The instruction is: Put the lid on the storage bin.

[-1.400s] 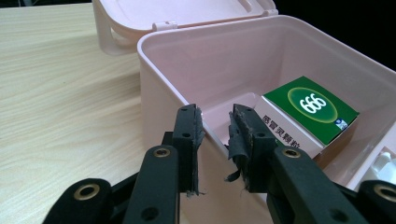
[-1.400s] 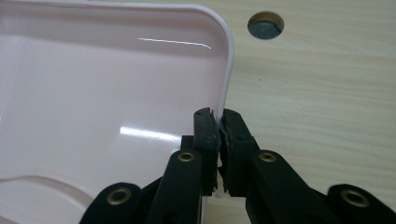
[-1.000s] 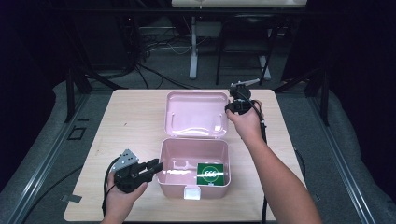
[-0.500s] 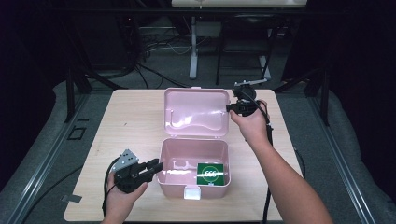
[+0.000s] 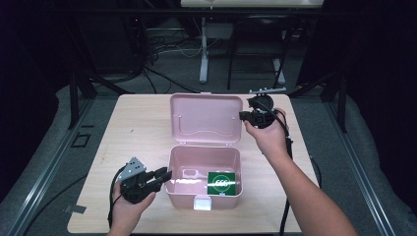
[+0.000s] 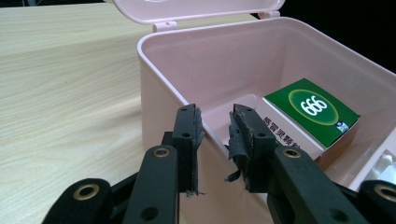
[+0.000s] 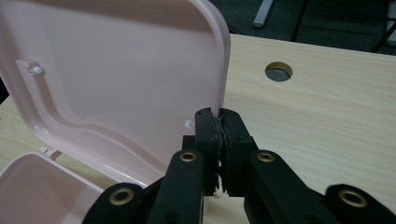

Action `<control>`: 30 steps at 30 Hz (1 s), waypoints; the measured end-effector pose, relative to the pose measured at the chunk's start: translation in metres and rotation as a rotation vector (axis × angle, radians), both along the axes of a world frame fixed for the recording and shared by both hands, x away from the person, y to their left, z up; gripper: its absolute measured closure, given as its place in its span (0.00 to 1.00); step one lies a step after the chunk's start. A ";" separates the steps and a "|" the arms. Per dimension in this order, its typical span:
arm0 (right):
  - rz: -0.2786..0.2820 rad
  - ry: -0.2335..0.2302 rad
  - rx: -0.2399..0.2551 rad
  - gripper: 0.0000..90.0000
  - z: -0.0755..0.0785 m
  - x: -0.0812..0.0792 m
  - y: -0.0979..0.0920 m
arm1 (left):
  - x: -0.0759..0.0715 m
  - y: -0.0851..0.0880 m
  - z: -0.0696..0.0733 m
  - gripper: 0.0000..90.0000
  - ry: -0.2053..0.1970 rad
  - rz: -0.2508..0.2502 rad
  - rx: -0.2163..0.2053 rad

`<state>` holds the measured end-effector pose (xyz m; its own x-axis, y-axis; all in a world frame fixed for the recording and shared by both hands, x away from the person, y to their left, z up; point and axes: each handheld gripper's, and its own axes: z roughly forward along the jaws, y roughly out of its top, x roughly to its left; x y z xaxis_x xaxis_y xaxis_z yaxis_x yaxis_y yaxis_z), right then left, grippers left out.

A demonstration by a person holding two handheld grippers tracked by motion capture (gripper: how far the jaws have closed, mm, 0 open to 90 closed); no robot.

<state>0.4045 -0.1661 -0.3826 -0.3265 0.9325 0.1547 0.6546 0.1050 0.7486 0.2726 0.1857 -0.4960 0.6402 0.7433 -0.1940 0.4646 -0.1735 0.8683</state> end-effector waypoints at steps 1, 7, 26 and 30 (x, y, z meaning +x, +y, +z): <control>0.003 -0.009 0.001 0.97 0.000 -0.002 0.000 | 0.000 0.000 0.000 0.80 0.000 0.001 -0.001; 0.027 -0.037 -0.011 0.97 0.003 -0.015 -0.001 | 0.000 0.000 0.000 0.80 0.003 0.004 -0.007; 0.054 -0.138 -0.009 0.97 -0.001 -0.046 -0.004 | 0.000 0.001 -0.001 0.79 0.000 0.001 -0.010; 0.055 -0.171 -0.036 0.97 -0.001 -0.055 -0.001 | 0.000 0.000 -0.001 0.79 0.000 0.002 -0.010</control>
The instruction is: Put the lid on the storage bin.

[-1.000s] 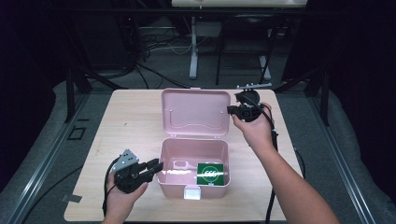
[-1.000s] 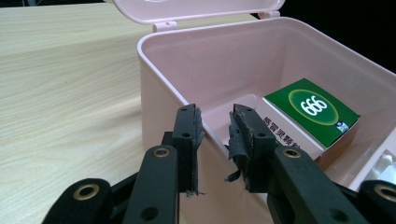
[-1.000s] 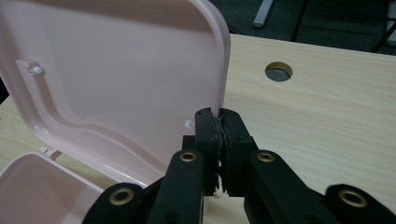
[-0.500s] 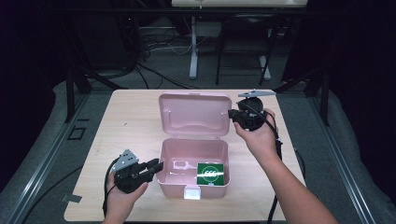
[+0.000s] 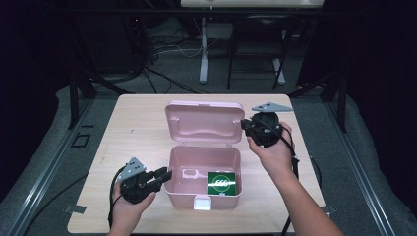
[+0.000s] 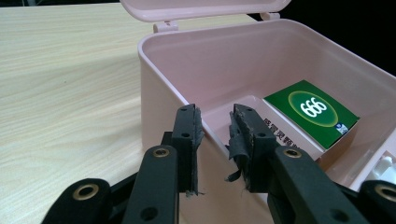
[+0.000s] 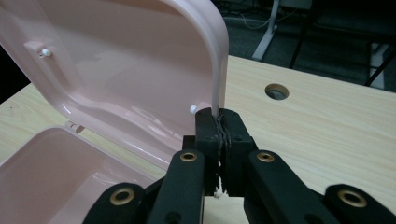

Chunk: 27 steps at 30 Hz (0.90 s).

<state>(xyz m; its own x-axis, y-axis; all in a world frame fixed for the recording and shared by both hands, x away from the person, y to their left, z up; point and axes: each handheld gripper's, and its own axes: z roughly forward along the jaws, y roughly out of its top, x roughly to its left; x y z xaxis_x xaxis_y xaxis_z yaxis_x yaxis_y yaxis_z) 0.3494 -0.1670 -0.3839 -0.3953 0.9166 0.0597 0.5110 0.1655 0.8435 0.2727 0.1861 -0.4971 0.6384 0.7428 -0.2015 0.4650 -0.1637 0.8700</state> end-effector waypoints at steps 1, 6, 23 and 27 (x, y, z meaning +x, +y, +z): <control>-0.001 -0.023 0.002 0.97 -0.002 -0.002 0.001 | 0.000 0.000 0.000 0.79 0.002 0.001 0.006; -0.006 -0.072 0.009 0.97 -0.007 -0.013 0.001 | 0.000 0.000 0.000 0.79 0.000 -0.002 0.005; -0.011 -0.096 0.105 0.95 -0.019 -0.035 -0.005 | -0.001 0.000 0.000 0.79 -0.002 0.005 -0.003; -0.002 -0.096 0.111 0.95 -0.020 -0.036 -0.006 | 0.000 0.000 0.001 0.79 0.000 -0.001 0.005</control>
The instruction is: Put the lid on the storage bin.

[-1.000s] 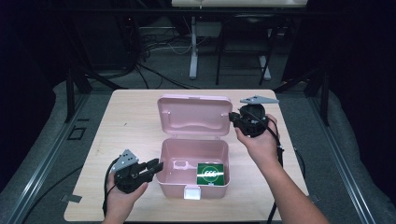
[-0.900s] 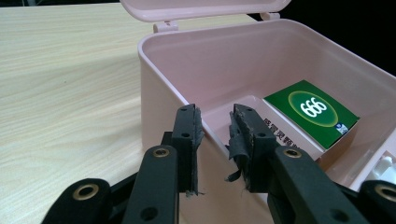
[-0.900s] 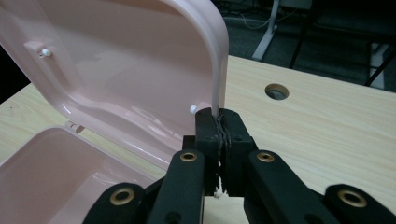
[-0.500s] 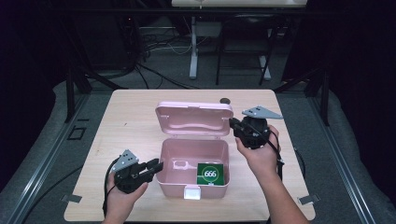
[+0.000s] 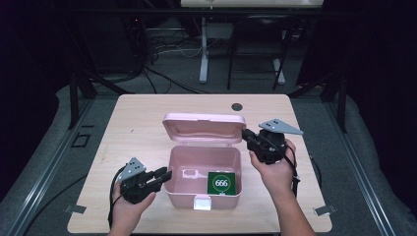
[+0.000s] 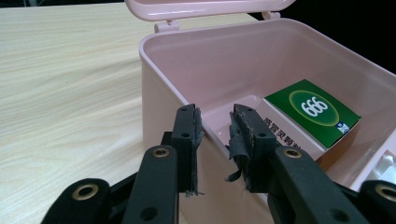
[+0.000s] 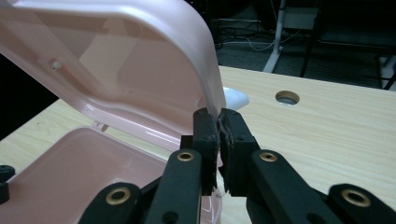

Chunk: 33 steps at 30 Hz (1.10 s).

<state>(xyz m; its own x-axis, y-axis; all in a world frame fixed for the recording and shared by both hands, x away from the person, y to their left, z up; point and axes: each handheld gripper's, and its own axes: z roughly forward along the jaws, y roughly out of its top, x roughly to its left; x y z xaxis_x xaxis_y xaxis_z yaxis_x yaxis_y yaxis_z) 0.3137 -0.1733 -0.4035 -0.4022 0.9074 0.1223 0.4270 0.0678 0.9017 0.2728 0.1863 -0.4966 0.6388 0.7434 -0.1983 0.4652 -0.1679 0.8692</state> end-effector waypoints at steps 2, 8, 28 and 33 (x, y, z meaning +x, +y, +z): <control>0.005 -0.003 0.010 0.95 -0.001 -0.001 -0.001 | 0.001 0.000 0.001 0.79 0.008 -0.005 0.002; 0.016 -0.001 0.020 0.95 -0.003 -0.004 -0.003 | 0.005 0.001 0.007 0.76 -0.001 0.002 0.014; 0.036 -0.001 0.045 0.94 -0.006 -0.009 -0.006 | 0.032 0.000 0.063 0.64 -0.099 0.024 0.012; 0.039 0.003 0.059 0.94 -0.007 -0.008 -0.007 | 0.038 -0.003 0.075 0.64 -0.119 0.030 0.029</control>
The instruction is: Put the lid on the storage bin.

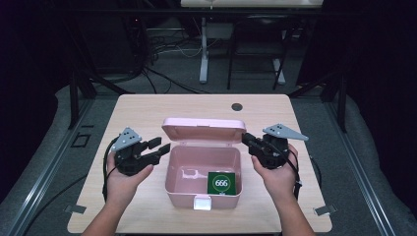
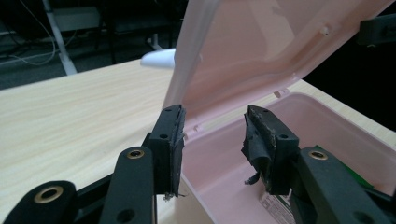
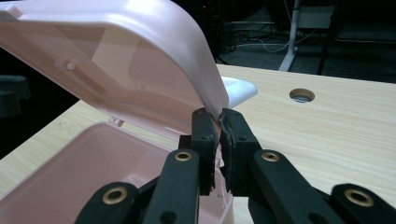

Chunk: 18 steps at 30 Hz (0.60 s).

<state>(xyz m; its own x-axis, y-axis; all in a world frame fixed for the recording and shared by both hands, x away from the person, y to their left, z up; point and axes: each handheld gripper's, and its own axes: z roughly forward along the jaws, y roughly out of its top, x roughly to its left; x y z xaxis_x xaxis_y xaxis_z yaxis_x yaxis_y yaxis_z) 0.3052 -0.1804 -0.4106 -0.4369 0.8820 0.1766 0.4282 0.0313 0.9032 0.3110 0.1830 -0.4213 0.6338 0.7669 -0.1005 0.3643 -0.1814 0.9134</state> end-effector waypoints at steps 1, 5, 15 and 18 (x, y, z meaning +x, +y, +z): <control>0.000 0.000 0.001 0.94 0.000 0.000 0.000 | 0.001 -0.001 0.002 0.64 -0.006 0.001 0.000; 0.003 0.002 0.004 0.94 0.000 0.000 -0.001 | 0.004 -0.004 0.014 0.65 -0.032 0.015 0.002; 0.017 0.018 0.018 0.93 -0.002 0.002 -0.003 | 0.014 -0.011 0.027 0.80 -0.048 0.040 0.014; 0.019 0.019 0.024 0.91 -0.002 0.002 -0.005 | 0.016 -0.012 0.028 0.86 -0.057 0.055 0.020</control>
